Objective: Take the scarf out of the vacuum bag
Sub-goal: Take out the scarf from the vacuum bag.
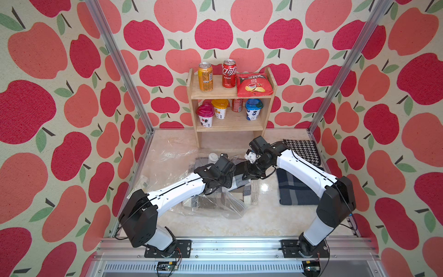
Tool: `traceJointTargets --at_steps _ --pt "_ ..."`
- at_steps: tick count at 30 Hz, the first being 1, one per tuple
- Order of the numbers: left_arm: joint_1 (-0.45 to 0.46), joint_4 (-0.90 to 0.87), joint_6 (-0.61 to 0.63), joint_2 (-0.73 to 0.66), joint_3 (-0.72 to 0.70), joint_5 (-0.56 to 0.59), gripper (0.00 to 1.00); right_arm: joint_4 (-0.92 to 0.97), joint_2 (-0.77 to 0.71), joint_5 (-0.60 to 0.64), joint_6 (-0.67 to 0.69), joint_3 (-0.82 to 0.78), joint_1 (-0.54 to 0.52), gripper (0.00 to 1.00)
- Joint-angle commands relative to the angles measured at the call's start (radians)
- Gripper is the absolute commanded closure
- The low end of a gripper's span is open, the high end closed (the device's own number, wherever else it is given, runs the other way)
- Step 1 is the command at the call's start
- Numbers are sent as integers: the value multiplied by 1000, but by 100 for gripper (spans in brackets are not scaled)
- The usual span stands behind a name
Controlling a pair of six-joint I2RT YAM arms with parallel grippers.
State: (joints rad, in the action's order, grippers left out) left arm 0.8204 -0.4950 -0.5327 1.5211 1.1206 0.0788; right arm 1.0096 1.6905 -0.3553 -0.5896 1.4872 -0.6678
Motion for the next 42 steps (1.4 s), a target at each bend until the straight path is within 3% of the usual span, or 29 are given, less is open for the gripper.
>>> traceJointTargets --at_steps 1,19,30,42 --pt "-7 -36 4 48 45 -7 100 125 -14 67 74 26 40 100" --pt "-3 -36 7 141 93 -47 100 262 -222 159 168 -41 210 100" --pt "4 -37 11 132 81 -54 100 339 -245 352 263 -52 304 100" --pt "5 -36 22 129 77 -66 100 154 -283 487 409 -190 379 100"
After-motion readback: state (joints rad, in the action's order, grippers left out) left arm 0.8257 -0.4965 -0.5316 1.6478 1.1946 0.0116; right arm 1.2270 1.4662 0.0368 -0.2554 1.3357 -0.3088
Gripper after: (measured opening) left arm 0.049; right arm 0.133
